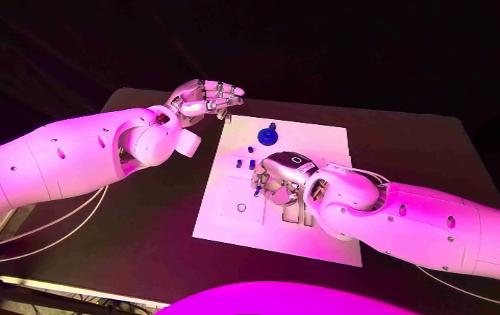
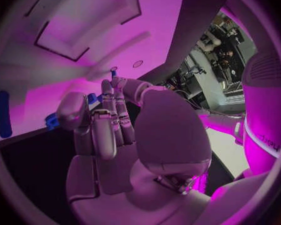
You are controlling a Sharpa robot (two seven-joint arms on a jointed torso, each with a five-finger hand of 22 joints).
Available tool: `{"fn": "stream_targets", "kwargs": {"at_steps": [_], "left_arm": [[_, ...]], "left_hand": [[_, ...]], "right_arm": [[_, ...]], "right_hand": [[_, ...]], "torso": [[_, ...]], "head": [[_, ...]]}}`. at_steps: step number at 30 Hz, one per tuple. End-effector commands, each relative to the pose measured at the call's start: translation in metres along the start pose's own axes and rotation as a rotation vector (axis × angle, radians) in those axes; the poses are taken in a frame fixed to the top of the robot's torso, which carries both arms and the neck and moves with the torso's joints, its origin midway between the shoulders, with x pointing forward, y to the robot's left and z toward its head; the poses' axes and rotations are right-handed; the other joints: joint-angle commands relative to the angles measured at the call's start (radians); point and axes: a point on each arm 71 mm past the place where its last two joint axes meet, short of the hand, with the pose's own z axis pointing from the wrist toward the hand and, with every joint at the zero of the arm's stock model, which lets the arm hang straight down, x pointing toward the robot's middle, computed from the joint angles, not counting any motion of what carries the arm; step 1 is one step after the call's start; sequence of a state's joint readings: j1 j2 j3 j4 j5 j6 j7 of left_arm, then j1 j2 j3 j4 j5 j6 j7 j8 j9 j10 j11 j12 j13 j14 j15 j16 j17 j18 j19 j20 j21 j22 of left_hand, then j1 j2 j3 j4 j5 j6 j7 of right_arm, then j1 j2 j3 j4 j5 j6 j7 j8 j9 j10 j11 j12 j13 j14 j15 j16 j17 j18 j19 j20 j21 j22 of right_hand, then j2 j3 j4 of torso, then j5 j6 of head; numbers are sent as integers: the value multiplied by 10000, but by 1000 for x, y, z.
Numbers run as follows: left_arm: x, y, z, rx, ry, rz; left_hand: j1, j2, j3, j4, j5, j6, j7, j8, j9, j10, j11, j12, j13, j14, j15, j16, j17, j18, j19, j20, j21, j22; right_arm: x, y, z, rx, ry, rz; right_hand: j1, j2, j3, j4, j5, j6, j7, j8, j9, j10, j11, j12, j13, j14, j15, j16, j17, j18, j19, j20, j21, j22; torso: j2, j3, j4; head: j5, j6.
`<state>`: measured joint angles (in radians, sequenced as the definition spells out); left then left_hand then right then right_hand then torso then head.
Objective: Assemble the parts on the task board
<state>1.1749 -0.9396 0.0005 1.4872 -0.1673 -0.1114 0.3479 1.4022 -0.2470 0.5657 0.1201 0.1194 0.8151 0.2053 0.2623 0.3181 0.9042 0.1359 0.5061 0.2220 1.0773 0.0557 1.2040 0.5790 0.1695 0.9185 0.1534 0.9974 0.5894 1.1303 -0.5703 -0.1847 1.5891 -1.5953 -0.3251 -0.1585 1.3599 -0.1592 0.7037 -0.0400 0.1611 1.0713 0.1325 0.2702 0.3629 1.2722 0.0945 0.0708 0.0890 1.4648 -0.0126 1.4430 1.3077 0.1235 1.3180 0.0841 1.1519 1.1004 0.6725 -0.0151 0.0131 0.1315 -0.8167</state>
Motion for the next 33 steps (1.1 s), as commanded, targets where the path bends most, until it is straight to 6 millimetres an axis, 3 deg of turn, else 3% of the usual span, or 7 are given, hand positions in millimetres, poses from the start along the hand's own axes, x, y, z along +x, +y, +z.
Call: {"fn": "stream_targets", "kwargs": {"at_steps": [1, 33], "left_arm": [[2, -1, 1, 59, 102, 0], [0, 0, 1, -63, 134, 9]], "left_hand": [[76, 30, -76, 3, 46, -65, -12, -42, -7, -90, 1, -57, -14, -3, 51, 39, -3, 146, 33, 20, -53, -10], [124, 67, -74, -2, 61, -56, -7, -27, 3, -116, 6, -52, -17, -21, 58, 42, -2, 150, 34, 31, -69, -22]], "right_arm": [[2, 1, 0, -29, 172, -189], [6, 0, 0, 67, 352, -235]], "right_hand": [[-35, 90, 80, 3, 34, 18, 29, 60, 10, 383, -318, 16, 14, 650, -44, 48, 391, -113, -75, -5, -67, -8], [-55, 93, 88, -1, 31, 6, 31, 61, 24, 386, -316, 9, 17, 649, -40, 49, 384, -107, -95, -1, -85, -23]], "torso": [[-4, -6, -4], [-6, -5, -5]], "head": [[-7, -5], [13, -17]]}}
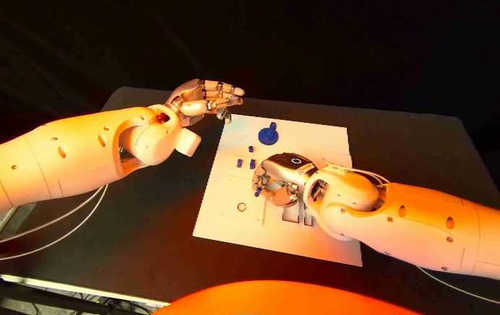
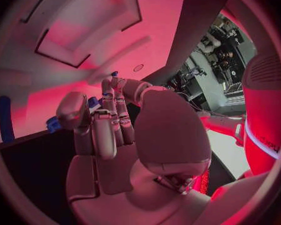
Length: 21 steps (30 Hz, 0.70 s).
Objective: Assemble the parts on the task board
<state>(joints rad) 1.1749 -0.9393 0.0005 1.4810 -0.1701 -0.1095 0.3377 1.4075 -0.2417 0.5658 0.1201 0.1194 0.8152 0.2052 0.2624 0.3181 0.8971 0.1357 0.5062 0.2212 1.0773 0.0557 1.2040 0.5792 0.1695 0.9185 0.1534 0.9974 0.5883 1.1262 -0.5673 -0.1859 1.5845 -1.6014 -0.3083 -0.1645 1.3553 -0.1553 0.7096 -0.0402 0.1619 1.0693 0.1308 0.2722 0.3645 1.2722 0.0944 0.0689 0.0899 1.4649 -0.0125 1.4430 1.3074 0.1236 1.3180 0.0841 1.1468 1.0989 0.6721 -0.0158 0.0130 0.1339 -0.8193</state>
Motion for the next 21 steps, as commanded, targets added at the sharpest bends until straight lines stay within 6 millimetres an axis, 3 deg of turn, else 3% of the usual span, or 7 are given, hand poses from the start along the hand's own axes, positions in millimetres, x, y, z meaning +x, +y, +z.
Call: {"fn": "stream_targets", "kwargs": {"at_steps": [1, 11, 21], "left_arm": [[2, -1, 1, 48, 160, -31], [2, -1, 1, 59, 163, -32], [3, -1, 1, 57, 168, -34]], "left_hand": [[71, 15, -74, -2, 61, -57, -7, -27, 3, -46, 8, -52, -8, -21, 58, 42, -4, 151, 35, 31, -69, -11], [69, 12, -88, 5, 56, -61, -2, -25, 5, -59, 14, -51, -10, -18, 63, 51, 15, 151, 36, 36, -74, -15], [69, 12, -88, 5, 56, -61, -2, -25, 5, -59, 14, -51, -10, -18, 63, 51, 15, 151, 36, 36, -74, -15]], "right_arm": [[2, 1, 0, 11, 149, -174], [7, 3, 2, 102, 712, -299], [10, 7, 3, 26, 997, -315]], "right_hand": [[-10, 54, 29, 1, 24, 26, 48, 41, 9, 385, -315, 28, 7, 648, -41, 49, 387, -107, -96, -2, -34, -8], [-94, 21, 1, 9, 9, -12, 67, 40, 38, 360, -300, 3, 8, 641, -25, 45, 363, -96, -141, 11, -75, -42], [-560, -212, -710, 165, -40, -107, 4, 138, 241, 294, -322, -34, 44, 631, -16, 75, 329, -88, -203, 54, -162, -45]], "torso": [[-3, 0, -3], [-6, -4, 5], [3, 0, -5]], "head": [[-15, 9], [-23, 49], [-28, 61]]}}
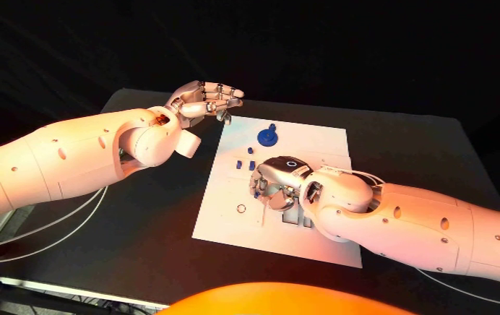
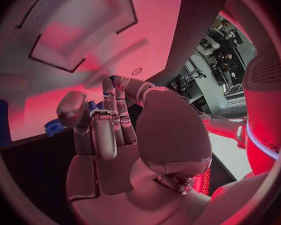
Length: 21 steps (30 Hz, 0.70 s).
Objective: Assemble the parts on the task board
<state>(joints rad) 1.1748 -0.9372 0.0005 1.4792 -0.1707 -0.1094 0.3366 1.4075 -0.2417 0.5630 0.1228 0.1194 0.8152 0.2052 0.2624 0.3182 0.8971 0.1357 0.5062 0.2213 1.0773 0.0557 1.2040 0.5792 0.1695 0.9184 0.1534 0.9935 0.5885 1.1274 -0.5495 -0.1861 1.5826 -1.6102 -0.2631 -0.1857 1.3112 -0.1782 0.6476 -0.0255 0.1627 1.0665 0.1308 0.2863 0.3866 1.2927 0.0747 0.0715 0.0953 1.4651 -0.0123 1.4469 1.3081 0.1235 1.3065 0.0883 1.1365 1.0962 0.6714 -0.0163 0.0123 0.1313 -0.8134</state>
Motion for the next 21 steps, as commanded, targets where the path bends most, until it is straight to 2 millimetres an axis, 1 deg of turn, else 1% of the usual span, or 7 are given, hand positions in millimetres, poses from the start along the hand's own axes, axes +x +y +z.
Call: {"fn": "stream_targets", "kwargs": {"at_steps": [1, 4, 9, 12, 15, 18, 21], "left_arm": [[2, -1, 1, 67, 163, -37], [2, -1, 1, 65, 159, -36], [2, -1, 0, 60, 154, -34], [2, -1, 0, 55, 157, -35], [2, -1, 0, 50, 159, -35], [2, -1, 0, 45, 158, -35], [1, -1, 0, 38, 155, -34]], "left_hand": [[69, 12, -60, -23, 56, -61, -2, -25, 4, -59, 14, -51, -12, -18, 64, 52, 14, 151, 36, 36, -35, -16], [69, 12, -60, -23, 56, -61, -2, -25, 4, -59, 14, -51, -12, -18, 64, 52, 14, 151, 36, 36, -35, -16], [69, 12, -60, -23, 56, -61, -2, -25, 4, -59, 14, -51, -12, -18, 64, 52, 14, 151, 36, 36, -35, -16], [69, 12, -60, -23, 56, -61, -2, -25, 4, -59, 14, -51, -12, -18, 64, 52, 14, 151, 36, 36, -35, -16], [78, 15, -70, -20, 55, -66, -1, -22, 7, -69, 17, -47, -13, -20, 67, 58, 21, 152, 38, 41, -40, -21], [78, 15, -70, -20, 55, -66, -1, -22, 7, -69, 17, -47, -13, -20, 67, 58, 21, 152, 38, 41, -40, -21], [78, 15, -70, -20, 55, -66, -1, -22, 7, -69, 17, -47, -13, -20, 67, 58, 21, 152, 38, 41, -40, -21]], "right_arm": [[7, 1, -1, -14, 564, -145], [7, 2, -1, -33, 532, -106], [6, 1, -2, -4, 353, -26], [5, -1, -3, 36, 171, 21], [4, -2, -4, 66, -37, 77], [2, -3, -5, 76, -201, 120], [1, -4, -7, 80, -382, 171]], "right_hand": [[-140, 6, -121, 32, -47, -93, 3, -6, 26, 80, -123, -60, -8, 625, -16, 30, 305, -84, -94, 14, -73, -28], [-302, -99, -292, 135, -47, -198, 15, -52, 37, 10, -103, -71, -10, 623, 3, 42, 303, -81, -106, 30, -126, -56], [-404, -248, -421, 236, -27, -483, 115, -226, -2, -244, -17, -96, -46, 618, 70, 62, 296, -69, -134, 77, -237, -130], [-412, -324, -440, 287, -17, -677, 215, -365, -38, -530, 84, -107, -103, 613, 147, 79, 294, -63, -150, 136, -314, -182], [-417, -480, -476, 328, -14, -996, 361, -588, -112, -1109, 251, -95, -216, 602, 289, 100, 287, -33, -228, 250, -503, -341], [-376, -575, -532, 330, -18, -1259, 363, -764, -172, -1450, 304, -62, -269, 579, 341, 88, 229, 3, -293, 313, -647, -462], [-346, -603, -556, 323, -19, -1333, 359, -814, -186, -1522, 307, -39, -272, 573, 344, 88, 217, 11, -298, 326, -673, -478]], "torso": [[8, 5, 6], [8, 5, 9], [7, 10, 2], [7, 11, -2], [11, 14, -1], [11, 16, -2], [13, 19, 7]], "head": [[-6, 1], [-7, -2], [-23, 5], [-27, 19], [-41, 34], [-50, 45], [-71, 69]]}}
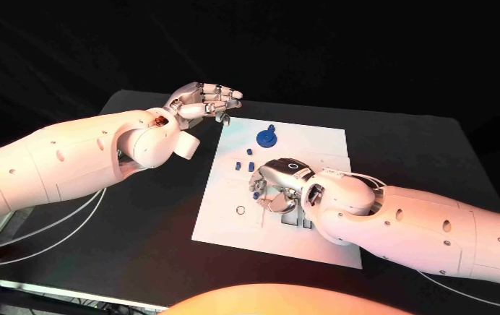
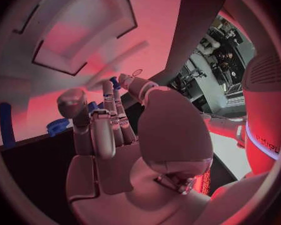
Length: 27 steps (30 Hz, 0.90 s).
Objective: Assemble the parts on the task board
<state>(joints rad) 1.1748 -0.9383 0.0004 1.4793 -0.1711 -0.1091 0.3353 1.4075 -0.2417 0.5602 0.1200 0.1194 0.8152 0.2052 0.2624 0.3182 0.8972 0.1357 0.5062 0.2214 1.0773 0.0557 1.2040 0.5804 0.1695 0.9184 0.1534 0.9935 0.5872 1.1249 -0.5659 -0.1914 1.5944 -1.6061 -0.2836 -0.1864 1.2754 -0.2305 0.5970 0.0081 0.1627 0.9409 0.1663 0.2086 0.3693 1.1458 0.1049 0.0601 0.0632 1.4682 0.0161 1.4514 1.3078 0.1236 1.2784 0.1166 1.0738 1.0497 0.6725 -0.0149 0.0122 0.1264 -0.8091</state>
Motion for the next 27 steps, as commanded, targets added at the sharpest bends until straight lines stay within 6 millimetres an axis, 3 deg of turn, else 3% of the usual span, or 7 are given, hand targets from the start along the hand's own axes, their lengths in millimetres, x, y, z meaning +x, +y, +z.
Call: {"fn": "stream_targets", "kwargs": {"at_steps": [1, 11, 21, 24, 27], "left_arm": [[2, -1, 0, 49, 160, -39], [-1, -1, -1, 24, 128, -27], [-2, -1, -2, 18, 101, -15], [-2, -1, -2, 19, 106, -14], [-2, -1, -2, 21, 108, -13]], "left_hand": [[78, 15, -42, 8, 55, -66, -1, -22, 7, -70, 17, -47, -14, -20, 67, 58, 9, 152, 38, 41, -41, -9], [78, 15, -42, 8, 55, -66, -1, -22, 7, -70, 17, -47, -14, -20, 67, 58, 9, 152, 38, 41, -41, -9], [80, 12, -50, 9, 53, -73, 0, -22, 8, -82, 19, -48, -15, -27, 69, 57, 1, 152, 39, 43, -44, -11], [83, 9, -59, 11, 52, -81, 0, -23, 8, -97, 21, -49, -17, -35, 72, 55, -8, 152, 40, 46, -47, -14], [84, 8, -63, 12, 51, -83, -1, -22, 9, -100, 22, -48, -17, -44, 73, 51, -22, 152, 40, 47, -49, -15]], "right_arm": [[-1, -1, -3, 12, -317, 86], [-20, -13, -28, 391, -856, 176], [-60, -54, -64, 1646, -1133, 725], [-68, -68, -72, 2029, -1184, 758], [-72, -79, -76, 2280, -1188, 686]], "right_hand": [[12, -79, -49, -12, -19, -77, 3, -38, -12, -53, 5, 75, 49, 542, 60, 44, 220, 11, -16, 44, -46, -13], [45, -130, -86, -33, -24, -88, -9, -51, -12, -103, 3, 99, 51, 532, 60, 34, 188, 22, -32, 51, -90, -48], [49, -211, -185, -25, -27, -46, -27, -44, -3, -198, 0, 121, 52, 507, 60, -4, 95, 33, -51, 57, -146, -88], [35, -355, -582, 24, -31, -170, -26, -157, -35, -467, 8, 195, 55, 459, 73, -77, -81, 51, -94, 72, -273, -170], [151, -303, -1258, 115, 0, -248, -66, -265, -58, -761, -21, 307, 61, 429, 91, -118, -205, 81, -127, 50, -423, -267]], "torso": [[2, 5, 10], [-4, -14, 1], [-12, -24, -21], [-16, -24, -19], [-14, -5, -10]], "head": [[-29, 33], [-167, 104], [-597, 222], [-692, 255], [-720, 268]]}}
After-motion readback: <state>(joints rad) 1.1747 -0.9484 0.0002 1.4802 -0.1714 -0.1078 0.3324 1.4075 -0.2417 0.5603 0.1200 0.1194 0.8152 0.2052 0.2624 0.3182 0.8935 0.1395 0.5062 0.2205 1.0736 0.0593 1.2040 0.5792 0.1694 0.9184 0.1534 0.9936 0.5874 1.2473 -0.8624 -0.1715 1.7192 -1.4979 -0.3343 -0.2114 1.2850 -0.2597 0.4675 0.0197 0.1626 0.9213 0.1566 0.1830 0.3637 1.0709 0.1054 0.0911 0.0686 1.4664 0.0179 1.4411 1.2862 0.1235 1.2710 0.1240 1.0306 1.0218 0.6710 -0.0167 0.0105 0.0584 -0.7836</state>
